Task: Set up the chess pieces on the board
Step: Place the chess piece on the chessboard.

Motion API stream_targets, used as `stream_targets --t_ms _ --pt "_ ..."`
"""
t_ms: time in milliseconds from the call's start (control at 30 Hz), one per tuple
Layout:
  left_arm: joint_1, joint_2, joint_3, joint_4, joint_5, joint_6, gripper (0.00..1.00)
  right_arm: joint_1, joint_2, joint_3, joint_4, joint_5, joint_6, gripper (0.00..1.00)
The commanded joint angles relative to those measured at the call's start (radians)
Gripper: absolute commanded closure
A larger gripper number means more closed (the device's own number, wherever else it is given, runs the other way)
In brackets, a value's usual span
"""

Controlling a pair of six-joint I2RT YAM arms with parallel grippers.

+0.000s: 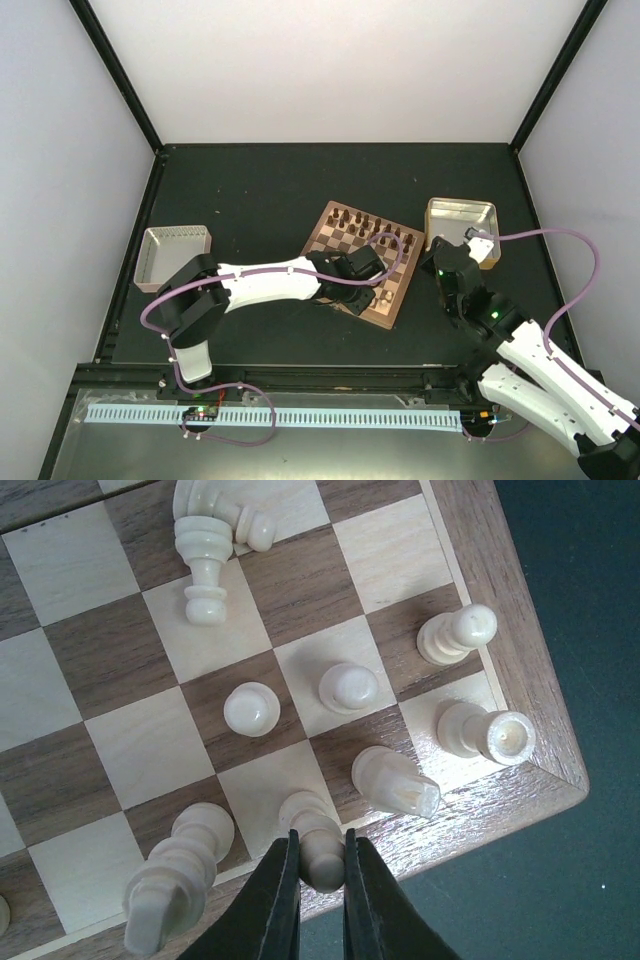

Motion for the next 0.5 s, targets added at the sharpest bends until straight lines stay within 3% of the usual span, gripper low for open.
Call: stream_targets --t_ms 0,200,467 --pt "-0.002 0.015 0.038 -0.009 -0.029 0.005 0.88 -0.005 -0.008 -0.012 -0.003 0.042 0.017 0.84" --pt "-0.002 -0.001 0.038 -0.001 -0.027 0.004 0.77 -0.004 -0.008 -0.014 -0.002 0.032 0.016 0.84" --pt "-0.002 -0.049 0.037 -0.003 0.002 -0.003 0.71 -0.004 -0.007 -0.014 0.001 0.025 0.017 0.84"
